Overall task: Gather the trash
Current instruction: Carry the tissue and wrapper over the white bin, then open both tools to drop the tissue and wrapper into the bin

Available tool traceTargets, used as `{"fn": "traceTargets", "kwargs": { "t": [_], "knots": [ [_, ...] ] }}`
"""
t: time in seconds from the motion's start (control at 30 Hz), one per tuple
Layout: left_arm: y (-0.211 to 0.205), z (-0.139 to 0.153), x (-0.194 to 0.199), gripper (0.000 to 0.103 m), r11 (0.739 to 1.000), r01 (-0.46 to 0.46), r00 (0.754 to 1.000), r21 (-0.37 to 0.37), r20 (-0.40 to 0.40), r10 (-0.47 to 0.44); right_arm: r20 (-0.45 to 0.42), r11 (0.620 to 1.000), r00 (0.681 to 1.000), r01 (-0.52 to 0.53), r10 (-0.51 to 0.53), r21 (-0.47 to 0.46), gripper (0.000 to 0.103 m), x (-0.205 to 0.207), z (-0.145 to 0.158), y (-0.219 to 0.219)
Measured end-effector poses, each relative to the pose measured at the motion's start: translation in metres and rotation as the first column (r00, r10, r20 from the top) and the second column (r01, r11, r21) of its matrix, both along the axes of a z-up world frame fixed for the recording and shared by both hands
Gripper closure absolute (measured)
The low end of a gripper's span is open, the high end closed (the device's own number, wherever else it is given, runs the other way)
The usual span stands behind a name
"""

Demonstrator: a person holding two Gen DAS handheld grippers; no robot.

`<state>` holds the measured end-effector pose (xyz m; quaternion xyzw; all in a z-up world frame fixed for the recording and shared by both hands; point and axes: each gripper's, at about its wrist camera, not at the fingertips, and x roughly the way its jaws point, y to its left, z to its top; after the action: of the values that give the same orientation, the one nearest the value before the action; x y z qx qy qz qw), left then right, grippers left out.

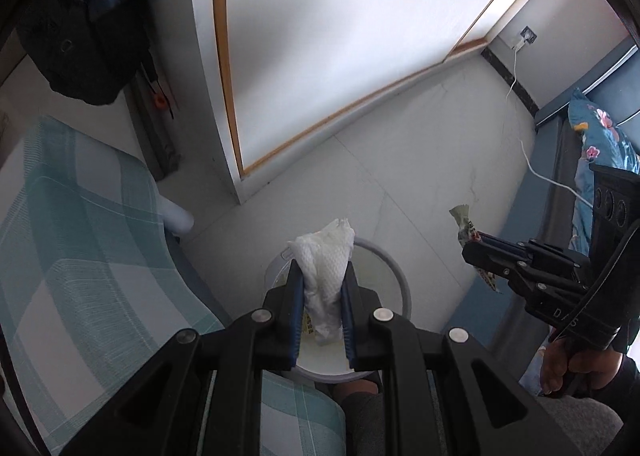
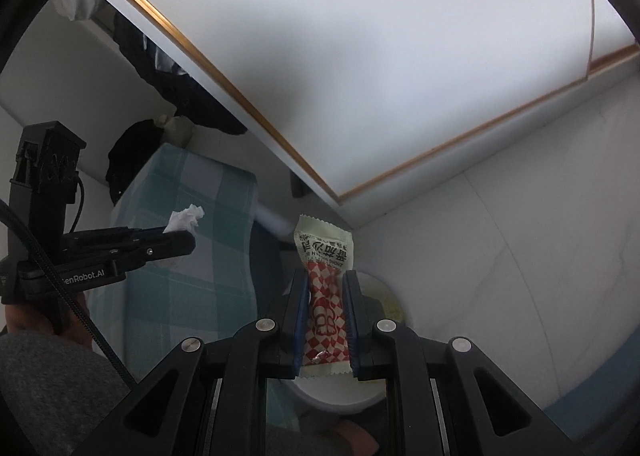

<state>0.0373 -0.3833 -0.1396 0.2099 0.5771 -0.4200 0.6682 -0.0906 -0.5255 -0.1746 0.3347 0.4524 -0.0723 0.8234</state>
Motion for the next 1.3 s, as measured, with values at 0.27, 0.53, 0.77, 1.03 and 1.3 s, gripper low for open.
{"fn": "traceTargets", "kwargs": {
  "t": [0.27, 0.53, 0.77, 1.03, 1.3],
  "knots": [
    [-0.022, -0.05, -0.017, 0.09, 0.966, 0.117, 0.986, 0.23, -0.145, -0.085, -0.118, 0.99, 0.992, -0.025, 0.041, 0.136, 0.087, 0.016, -0.069, 0.014],
    [-0.033, -0.071, -0.013, 0.09, 0.919, 0.17, 0.959, 0.357, -0.275, -0.07, -0.206, 0.962, 0.976, -0.017, 0.076, 0.271, 0.087, 0.012, -0.117, 0.028],
    [-0.045, -0.086, -0.014, 0.081, 0.883, 0.183, 0.965, 0.432, -0.249, -0.078, -0.258, 0.941, 0.962, 0.003, 0.09, 0.338, 0.083, 0.017, -0.136, 0.03],
    [-0.042, -0.102, -0.006, 0.056, 0.878, 0.184, 0.958, 0.442, -0.282, -0.059, -0.279, 0.931, 0.955, 0.007, 0.101, 0.364, 0.069, 0.017, -0.144, 0.035],
    [-0.044, -0.099, -0.002, 0.044, 0.893, 0.163, 0.963, 0.419, -0.265, -0.051, -0.269, 0.934, 0.958, 0.004, 0.099, 0.358, 0.058, 0.009, -0.136, 0.038]
  ]
}}
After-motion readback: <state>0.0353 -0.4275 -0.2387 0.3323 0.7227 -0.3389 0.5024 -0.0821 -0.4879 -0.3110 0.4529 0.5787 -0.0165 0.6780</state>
